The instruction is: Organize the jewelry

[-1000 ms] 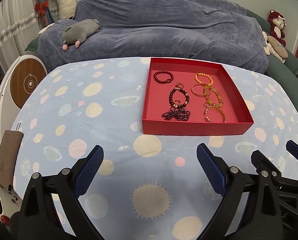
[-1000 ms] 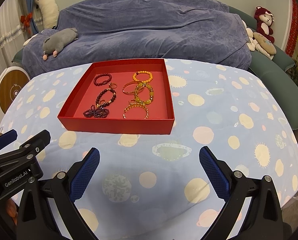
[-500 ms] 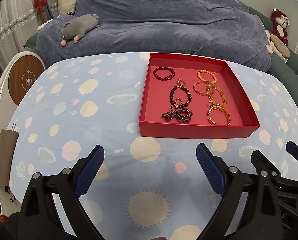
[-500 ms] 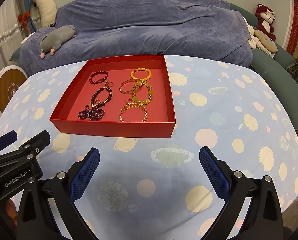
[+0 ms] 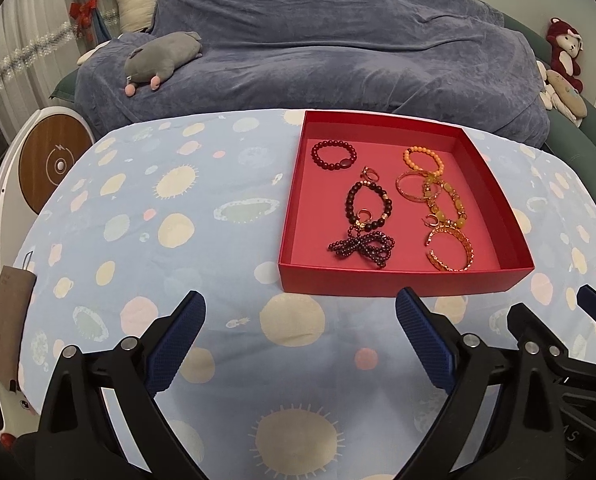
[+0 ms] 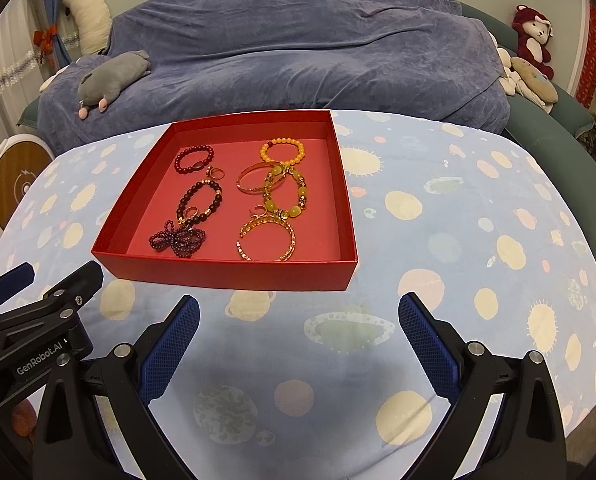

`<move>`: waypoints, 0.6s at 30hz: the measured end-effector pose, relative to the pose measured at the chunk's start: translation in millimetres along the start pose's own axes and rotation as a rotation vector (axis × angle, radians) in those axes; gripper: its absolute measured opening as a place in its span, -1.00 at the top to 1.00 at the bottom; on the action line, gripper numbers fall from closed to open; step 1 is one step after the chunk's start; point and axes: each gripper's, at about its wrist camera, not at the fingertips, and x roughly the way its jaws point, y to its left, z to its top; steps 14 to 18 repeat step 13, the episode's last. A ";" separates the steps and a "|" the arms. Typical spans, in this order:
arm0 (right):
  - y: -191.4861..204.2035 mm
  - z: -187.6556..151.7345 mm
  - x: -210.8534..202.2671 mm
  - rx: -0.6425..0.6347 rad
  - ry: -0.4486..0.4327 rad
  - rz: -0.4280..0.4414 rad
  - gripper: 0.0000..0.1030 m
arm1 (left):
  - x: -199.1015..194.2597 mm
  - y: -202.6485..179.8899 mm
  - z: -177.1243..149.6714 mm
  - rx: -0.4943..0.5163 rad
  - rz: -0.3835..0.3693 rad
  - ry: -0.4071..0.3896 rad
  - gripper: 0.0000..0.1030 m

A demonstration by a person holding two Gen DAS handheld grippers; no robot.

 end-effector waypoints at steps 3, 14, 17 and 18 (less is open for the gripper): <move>-0.1 1.4 3.8 0.002 0.003 0.001 -0.87 | 3.2 -0.4 1.6 0.004 0.006 -0.002 -0.77; -1.3 2.1 9.2 0.006 0.008 0.002 -0.87 | 9.6 0.3 2.6 0.000 -0.006 0.010 -0.77; -1.3 2.1 9.2 0.006 0.008 0.002 -0.87 | 9.6 0.3 2.6 0.000 -0.006 0.010 -0.77; -1.3 2.1 9.2 0.006 0.008 0.002 -0.87 | 9.6 0.3 2.6 0.000 -0.006 0.010 -0.77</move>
